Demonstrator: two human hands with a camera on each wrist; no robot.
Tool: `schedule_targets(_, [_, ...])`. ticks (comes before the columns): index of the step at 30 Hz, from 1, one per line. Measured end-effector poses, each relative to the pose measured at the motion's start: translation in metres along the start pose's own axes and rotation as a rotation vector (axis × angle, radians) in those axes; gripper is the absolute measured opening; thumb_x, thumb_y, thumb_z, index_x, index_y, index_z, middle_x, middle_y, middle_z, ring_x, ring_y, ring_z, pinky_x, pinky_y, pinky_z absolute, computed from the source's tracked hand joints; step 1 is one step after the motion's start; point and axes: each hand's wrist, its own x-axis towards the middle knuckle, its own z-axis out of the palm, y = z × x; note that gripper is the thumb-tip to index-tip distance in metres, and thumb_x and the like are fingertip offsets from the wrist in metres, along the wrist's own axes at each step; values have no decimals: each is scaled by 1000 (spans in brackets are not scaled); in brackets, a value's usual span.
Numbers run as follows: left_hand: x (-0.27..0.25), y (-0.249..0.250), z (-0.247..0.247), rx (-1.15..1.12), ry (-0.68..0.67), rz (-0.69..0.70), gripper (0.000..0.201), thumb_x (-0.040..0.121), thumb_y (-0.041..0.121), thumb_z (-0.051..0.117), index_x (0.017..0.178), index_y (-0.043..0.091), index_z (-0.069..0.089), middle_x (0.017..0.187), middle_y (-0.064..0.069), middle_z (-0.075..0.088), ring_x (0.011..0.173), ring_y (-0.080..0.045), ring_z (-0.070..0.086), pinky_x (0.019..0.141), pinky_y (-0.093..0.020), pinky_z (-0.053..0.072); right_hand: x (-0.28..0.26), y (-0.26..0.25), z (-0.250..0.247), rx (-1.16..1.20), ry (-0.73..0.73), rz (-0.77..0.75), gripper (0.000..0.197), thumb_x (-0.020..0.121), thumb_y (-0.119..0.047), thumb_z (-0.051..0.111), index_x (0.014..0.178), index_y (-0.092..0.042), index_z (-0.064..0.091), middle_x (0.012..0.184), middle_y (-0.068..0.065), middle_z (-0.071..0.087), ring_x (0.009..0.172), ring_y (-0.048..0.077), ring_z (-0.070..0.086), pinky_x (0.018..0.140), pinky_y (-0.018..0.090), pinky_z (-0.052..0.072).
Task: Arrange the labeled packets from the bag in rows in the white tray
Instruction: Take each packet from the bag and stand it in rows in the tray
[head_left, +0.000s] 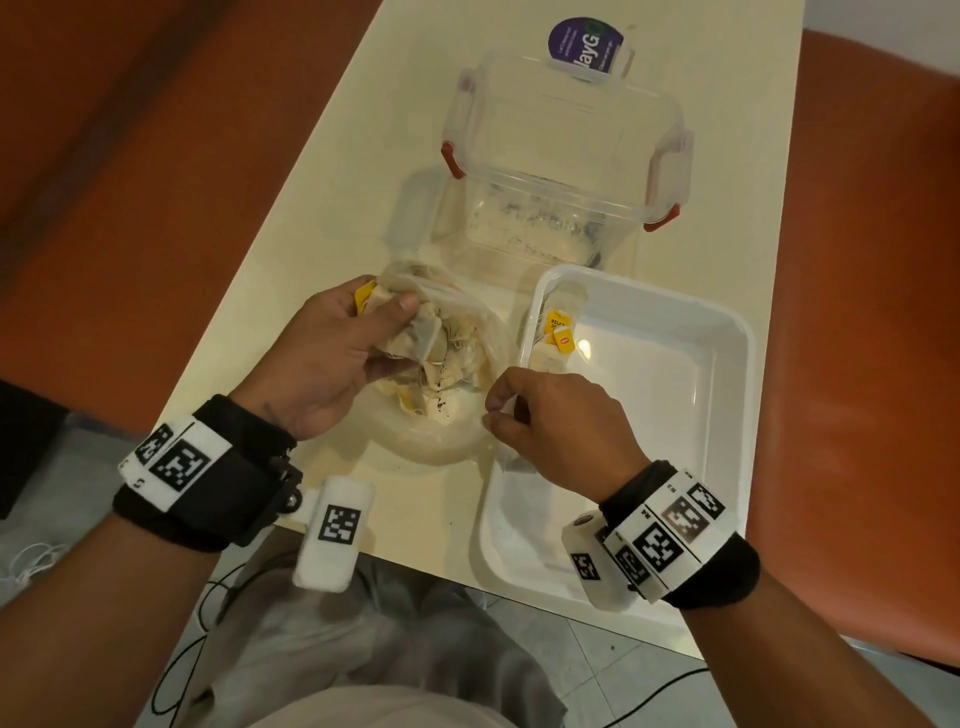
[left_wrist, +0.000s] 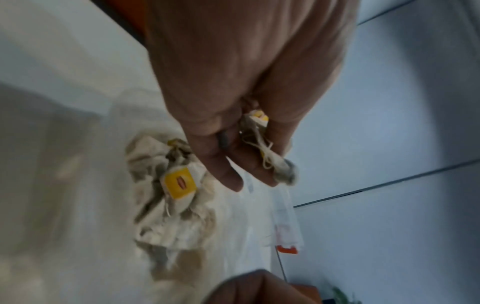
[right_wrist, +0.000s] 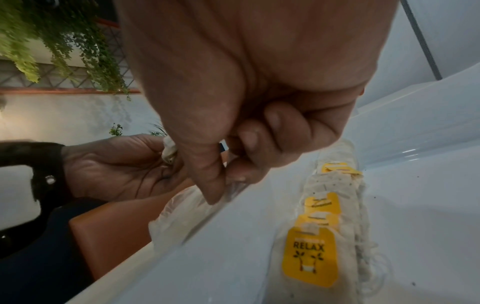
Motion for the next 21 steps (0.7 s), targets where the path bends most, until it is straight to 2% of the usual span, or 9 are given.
schedule_targets(3, [-6, 0, 10, -134, 15, -88, 43, 81, 22, 68, 120, 5, 63, 102, -7, 75, 91, -20, 72, 74, -32, 62, -6, -10, -9, 212, 101, -36, 25, 90, -53, 63, 108, -37, 58, 74, -11, 61, 65, 4, 55, 63, 30, 47])
schedule_targets(5, [-11, -1, 18, -184, 11, -106, 37, 84, 18, 67, 119, 5, 63, 103, -9, 75, 91, -19, 73, 72, -31, 61, -13, -22, -18, 419, 177, -53, 35, 84, -57, 69, 109, -35, 56, 79, -11, 62, 60, 4, 54, 64, 28, 48])
schedule_targets(7, [-17, -3, 27, -209, 1, -106, 28, 92, 12, 63, 118, 6, 61, 106, -12, 74, 91, -19, 73, 76, -32, 61, -16, -32, -24, 603, 207, -13, 41, 80, -57, 73, 108, -32, 56, 81, -12, 64, 58, 4, 55, 62, 24, 48])
schedule_targets(10, [-23, -4, 39, -239, -38, -108, 18, 95, 9, 58, 112, 4, 62, 107, -16, 72, 94, -22, 72, 81, -34, 61, -12, -38, -26, 799, 204, 94, 35, 81, -47, 78, 104, -26, 61, 77, -9, 65, 58, 7, 62, 59, 26, 46])
schedule_targets(13, [-25, -2, 43, -259, 0, -137, 15, 95, 13, 59, 107, 5, 62, 104, -17, 70, 87, -23, 72, 70, -33, 61, -11, -32, -27, 952, 174, 152, 22, 88, -27, 76, 101, -13, 66, 79, 0, 67, 59, 10, 64, 56, 26, 48])
schedule_targets(17, [-25, 3, 41, -253, 28, -138, 12, 96, 6, 55, 105, 11, 60, 86, -7, 71, 75, -18, 71, 60, -32, 60, -15, -24, -33, 1257, 24, 219, 16, 91, -19, 70, 105, -9, 69, 85, 3, 72, 67, 10, 67, 60, 22, 54])
schedule_targets(19, [-24, 5, 37, -202, 11, -102, 21, 96, 3, 54, 110, 17, 61, 82, -4, 71, 71, -14, 70, 63, -31, 61, -16, -22, -38, 1433, -31, 258, 11, 89, -16, 70, 100, -13, 70, 77, -1, 71, 62, 9, 66, 58, 19, 55])
schedule_targets(21, [-25, 6, 32, -62, -11, -32, 23, 97, 5, 55, 112, 18, 66, 83, -2, 71, 73, -13, 67, 69, -29, 60, -17, -20, -42, 1574, -57, 296, 17, 80, -18, 73, 97, -15, 68, 67, -3, 66, 56, 7, 65, 53, 17, 55])
